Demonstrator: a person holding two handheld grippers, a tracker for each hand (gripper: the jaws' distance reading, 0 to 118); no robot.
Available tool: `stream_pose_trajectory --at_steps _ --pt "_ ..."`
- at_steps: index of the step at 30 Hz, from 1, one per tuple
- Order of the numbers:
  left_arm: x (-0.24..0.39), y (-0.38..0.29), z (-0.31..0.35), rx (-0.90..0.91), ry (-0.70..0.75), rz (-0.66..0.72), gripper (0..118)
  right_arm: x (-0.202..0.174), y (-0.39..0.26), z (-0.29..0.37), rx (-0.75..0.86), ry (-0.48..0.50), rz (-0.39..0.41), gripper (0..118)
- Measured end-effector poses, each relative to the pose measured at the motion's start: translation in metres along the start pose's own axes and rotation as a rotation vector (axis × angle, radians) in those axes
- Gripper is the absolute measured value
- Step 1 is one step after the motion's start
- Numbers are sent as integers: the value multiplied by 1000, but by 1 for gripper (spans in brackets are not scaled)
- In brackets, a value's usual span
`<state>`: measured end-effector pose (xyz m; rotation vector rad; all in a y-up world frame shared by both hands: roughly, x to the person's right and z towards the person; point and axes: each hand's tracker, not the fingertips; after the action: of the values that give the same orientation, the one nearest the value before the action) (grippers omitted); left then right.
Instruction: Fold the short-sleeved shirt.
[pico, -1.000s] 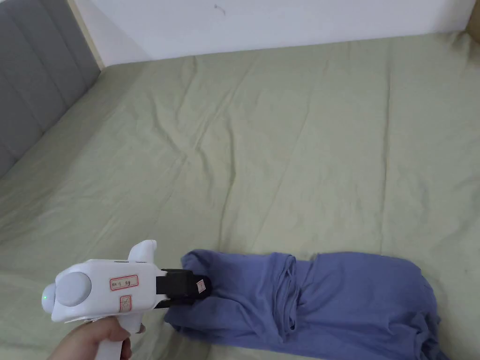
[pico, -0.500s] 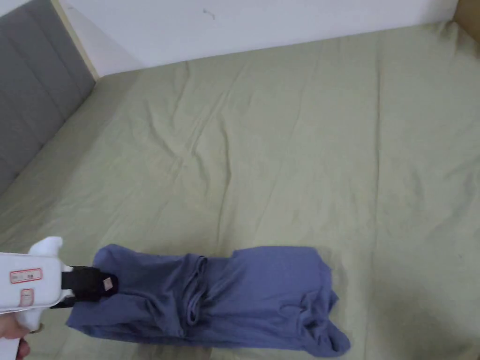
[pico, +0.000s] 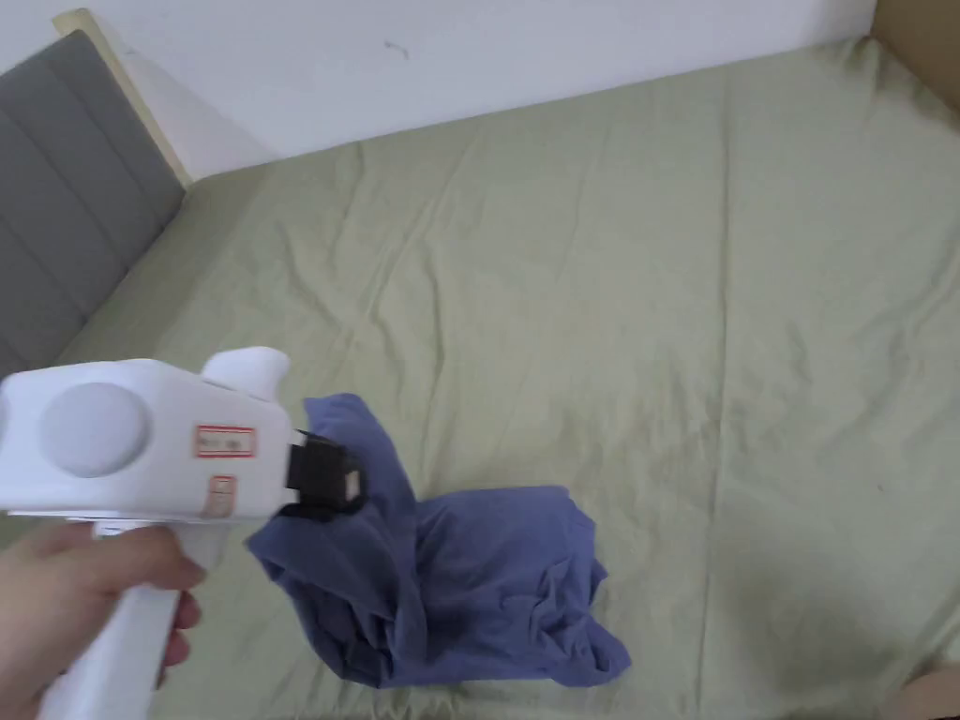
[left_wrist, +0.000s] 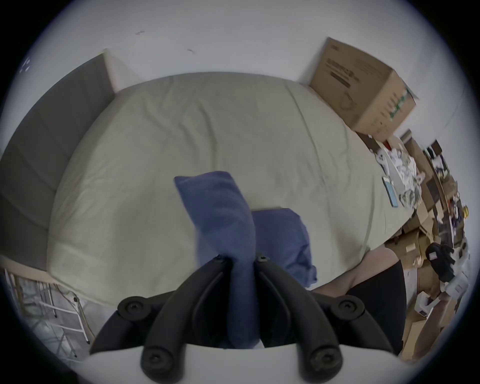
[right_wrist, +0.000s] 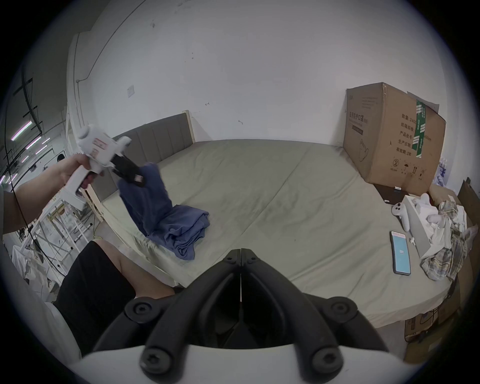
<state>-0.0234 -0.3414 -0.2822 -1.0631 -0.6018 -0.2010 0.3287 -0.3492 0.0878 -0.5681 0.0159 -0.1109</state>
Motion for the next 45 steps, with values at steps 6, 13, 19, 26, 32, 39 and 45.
stream_pose_trajectory --at_steps 6,13,19,26,32,39,45 --pt "69 -7 -84 -113 -75 -49 27 10 -16 17 0 -24 -37 0" --pt "92 -10 -44 14 -255 -23 105 21 -33 28 -24 -56 -72 0" --pt "90 -27 -53 14 47 -86 28 25 -32 24 -23 -60 -95 0" --pt "134 -68 -139 -112 104 -196 11 14 -20 26 -8 -49 -46 0" --pt "140 -71 -123 -64 -9 -187 11 -10 -12 7 -33 27 -34 0" --pt "60 -87 -14 202 -163 -32 10 -63 17 -101 -85 223 11 0" --pt "-36 -111 17 283 -182 203 11 -95 22 -263 -223 221 -26 0"
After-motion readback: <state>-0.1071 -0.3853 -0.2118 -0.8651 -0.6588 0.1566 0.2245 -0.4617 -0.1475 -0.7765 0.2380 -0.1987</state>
